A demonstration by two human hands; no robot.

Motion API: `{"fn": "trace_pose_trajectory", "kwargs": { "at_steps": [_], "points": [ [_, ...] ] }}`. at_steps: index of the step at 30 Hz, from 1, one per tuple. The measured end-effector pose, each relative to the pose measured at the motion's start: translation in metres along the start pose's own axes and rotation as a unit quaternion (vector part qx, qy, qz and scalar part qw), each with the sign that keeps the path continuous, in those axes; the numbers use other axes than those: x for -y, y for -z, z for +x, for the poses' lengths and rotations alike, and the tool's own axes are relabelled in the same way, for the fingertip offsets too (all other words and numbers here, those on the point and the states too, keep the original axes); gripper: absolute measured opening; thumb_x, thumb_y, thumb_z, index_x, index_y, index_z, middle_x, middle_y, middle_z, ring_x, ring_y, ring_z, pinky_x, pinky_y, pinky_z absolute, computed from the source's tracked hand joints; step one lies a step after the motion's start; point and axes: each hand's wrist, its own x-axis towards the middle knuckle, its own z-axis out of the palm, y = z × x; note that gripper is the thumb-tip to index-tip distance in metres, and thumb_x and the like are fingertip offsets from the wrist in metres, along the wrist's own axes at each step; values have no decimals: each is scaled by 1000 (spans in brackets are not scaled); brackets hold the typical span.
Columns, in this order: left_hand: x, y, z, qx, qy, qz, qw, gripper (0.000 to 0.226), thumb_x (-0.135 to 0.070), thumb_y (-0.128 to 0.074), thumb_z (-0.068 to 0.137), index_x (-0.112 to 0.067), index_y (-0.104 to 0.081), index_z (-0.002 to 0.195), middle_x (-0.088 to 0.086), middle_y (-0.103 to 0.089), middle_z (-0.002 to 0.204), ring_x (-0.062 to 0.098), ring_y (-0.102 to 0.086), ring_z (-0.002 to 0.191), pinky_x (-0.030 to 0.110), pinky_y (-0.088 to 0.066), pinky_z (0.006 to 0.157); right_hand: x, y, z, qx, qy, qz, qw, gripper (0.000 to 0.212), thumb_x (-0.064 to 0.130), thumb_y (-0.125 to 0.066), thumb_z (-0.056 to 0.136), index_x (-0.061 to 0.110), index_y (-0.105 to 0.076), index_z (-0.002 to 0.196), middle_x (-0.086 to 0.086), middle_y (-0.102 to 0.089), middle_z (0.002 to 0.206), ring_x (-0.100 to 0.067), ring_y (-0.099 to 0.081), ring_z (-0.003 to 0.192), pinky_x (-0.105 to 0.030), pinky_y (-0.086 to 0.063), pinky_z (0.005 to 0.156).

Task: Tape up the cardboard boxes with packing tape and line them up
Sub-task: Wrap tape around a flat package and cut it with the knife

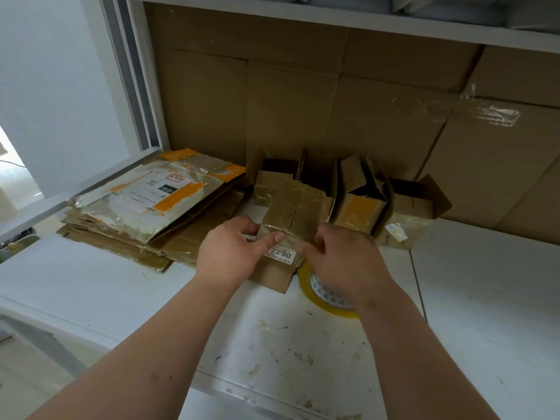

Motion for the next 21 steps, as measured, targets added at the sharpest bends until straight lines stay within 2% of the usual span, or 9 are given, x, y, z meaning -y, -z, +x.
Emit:
{"fn": "trace_pose_trajectory", "kwargs": {
  "at_steps": [3, 8, 11, 15, 18, 19, 21],
  "points": [
    [3, -1, 1, 4, 3, -11, 1000, 42, -63, -70, 76, -23, -67, 90, -8, -68, 83, 11, -63, 79, 33, -52, 66, -2, 7, 2, 51, -34, 37, 997, 24, 52, -52, 95, 29, -53, 93, 9, -57, 87, -15, -58, 86, -37, -50, 82],
    [2, -1, 3, 6, 1, -11, 1000, 36, -59, -69, 80, -24, -67, 87, -7, -68, 81, 11, -62, 77, 33, -50, 64, 7, 0, 2, -5, -20, -26, 999, 23, 46, -49, 97, 24, -51, 91, 4, -55, 87, -20, -56, 86, -35, -48, 80],
    [4, 2, 5, 16, -6, -15, 1000, 33, -58, -68, 81, -25, -66, 85, -8, -68, 82, 11, -62, 77, 32, -49, 63, 8, -1, 4, 3, -19, -19, 1000, 24, 47, -51, 97, 23, -52, 92, 3, -57, 89, -18, -57, 86, -34, -48, 75],
    [5, 7, 3, 27, -9, -56, 998, 27, -52, -70, 83, -26, -64, 80, -9, -65, 78, 10, -59, 74, 29, -41, 60, -5, 14, 3, 80, -60, 146, 984, 23, 53, -63, 89, 34, -54, 100, 13, -56, 99, -10, -55, 92, -28, -43, 69],
    [8, 9, 6, 23, 1, -89, 996, 25, -48, -69, 86, -26, -64, 76, -10, -62, 72, 9, -56, 69, 29, -38, 60, -21, 22, -1, 134, -76, 241, 958, 20, 46, -67, 88, 39, -51, 99, 16, -52, 101, -7, -53, 92, -22, -40, 65],
    [10, 9, 8, 25, 4, -94, 995, 24, -49, -69, 86, -26, -65, 79, -11, -63, 74, 9, -57, 72, 29, -40, 62, -24, 23, -3, 146, -77, 275, 947, 18, 43, -68, 88, 38, -53, 97, 16, -55, 101, -6, -56, 90, -22, -43, 65],
    [13, 9, 10, 25, 7, -97, 995, 31, -52, -68, 86, -26, -67, 103, -10, -69, 92, 11, -63, 88, 33, -50, 75, -28, 19, -6, 155, -76, 340, 924, 16, 34, -71, 88, 35, -59, 99, 10, -63, 103, -10, -63, 91, -30, -53, 75]
  ]
}}
